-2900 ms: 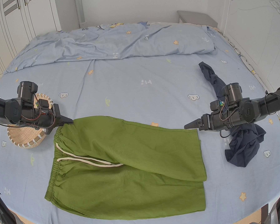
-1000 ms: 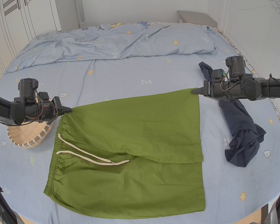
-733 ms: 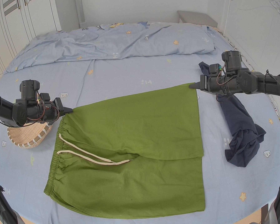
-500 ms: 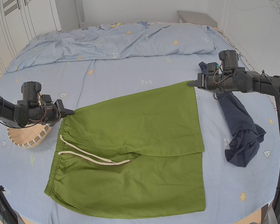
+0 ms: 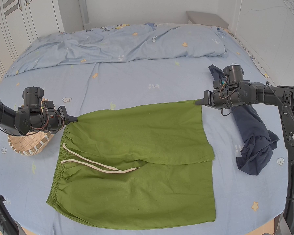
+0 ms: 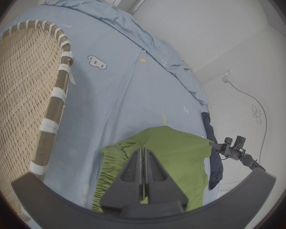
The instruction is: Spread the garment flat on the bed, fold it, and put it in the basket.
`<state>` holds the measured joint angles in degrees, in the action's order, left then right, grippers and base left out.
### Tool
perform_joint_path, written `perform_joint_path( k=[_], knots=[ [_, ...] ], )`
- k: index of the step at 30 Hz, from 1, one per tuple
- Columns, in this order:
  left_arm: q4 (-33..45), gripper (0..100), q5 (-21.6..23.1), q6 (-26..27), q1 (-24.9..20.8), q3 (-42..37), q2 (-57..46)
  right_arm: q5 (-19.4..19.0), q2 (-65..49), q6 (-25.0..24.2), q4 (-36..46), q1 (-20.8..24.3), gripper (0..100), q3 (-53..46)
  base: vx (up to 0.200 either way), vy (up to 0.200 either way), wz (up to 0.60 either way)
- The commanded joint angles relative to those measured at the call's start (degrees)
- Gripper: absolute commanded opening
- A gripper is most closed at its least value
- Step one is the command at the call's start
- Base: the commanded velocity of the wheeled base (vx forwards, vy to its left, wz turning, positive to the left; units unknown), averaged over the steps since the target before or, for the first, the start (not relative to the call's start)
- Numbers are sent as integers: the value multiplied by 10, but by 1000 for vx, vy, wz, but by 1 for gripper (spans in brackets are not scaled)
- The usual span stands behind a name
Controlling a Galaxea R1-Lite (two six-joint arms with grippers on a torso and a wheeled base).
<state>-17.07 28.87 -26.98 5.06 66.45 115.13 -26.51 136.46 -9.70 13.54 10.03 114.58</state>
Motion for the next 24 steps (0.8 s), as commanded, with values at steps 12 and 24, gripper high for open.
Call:
perform_joint_path(
  k=[12,24],
  knots=[
    [-77,0,0,-7,0,-40,-3,11,-23,-14,-69,-3,0,0,0,0,0],
    [-78,0,0,-5,0,-40,-1,17,-20,-22,-107,2,0,0,0,0,0]
  ],
)
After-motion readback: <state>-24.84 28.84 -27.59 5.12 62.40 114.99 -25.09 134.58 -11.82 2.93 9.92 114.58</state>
